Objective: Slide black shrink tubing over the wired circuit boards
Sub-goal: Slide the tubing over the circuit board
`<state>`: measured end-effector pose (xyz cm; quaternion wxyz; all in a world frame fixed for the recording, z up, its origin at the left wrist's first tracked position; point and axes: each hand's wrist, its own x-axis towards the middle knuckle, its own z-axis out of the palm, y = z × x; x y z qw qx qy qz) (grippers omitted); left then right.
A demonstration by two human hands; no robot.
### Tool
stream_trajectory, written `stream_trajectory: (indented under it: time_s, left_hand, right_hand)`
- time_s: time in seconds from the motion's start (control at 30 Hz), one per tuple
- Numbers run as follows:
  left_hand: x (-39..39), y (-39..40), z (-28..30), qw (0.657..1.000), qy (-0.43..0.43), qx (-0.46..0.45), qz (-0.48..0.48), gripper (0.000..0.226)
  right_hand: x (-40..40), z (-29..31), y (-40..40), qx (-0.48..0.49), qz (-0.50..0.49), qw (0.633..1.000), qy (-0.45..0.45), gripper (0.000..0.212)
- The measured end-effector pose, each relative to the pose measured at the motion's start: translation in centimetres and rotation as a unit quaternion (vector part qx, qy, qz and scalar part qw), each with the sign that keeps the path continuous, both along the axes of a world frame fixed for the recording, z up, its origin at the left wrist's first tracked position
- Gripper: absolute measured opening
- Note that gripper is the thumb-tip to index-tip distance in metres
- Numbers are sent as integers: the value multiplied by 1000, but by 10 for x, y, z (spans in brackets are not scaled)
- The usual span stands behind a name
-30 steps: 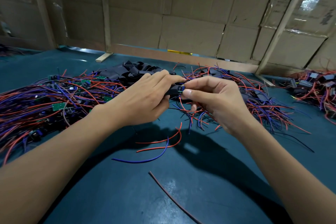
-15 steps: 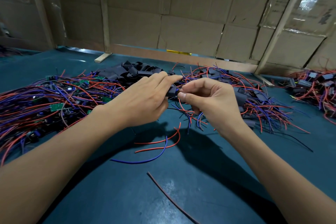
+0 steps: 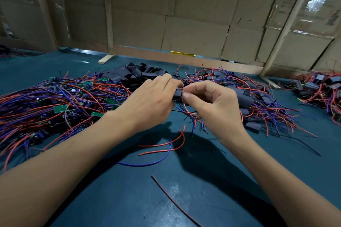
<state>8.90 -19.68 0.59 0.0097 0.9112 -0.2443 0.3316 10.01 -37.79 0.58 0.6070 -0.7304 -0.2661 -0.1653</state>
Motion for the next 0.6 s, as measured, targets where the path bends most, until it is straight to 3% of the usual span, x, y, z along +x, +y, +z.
stream_trajectory:
  time_s: [0.13,0.27,0.4,0.5,0.6]
  left_hand:
    - [1,1,0,997,7,-42,-60,44]
    - [3,9,-3,986,52,-103,-123,65]
    - [15,33,-4,993,7,-115,-3,76]
    - [25,58,-10,987,77,-107,94,71]
    - [34,67,-20,971,148,-12,189,62]
  right_hand:
    - [1,5,-3,-11,54,998,39,29]
    - [7,8,-7,-49,5,998,-26,19]
    - [19,16,-28,-25,-121,977,-171,8]
    - [34,24,-56,-36,-231,929,-288,8]
    - [49,23,-81,-76,-325,899,-284,7]
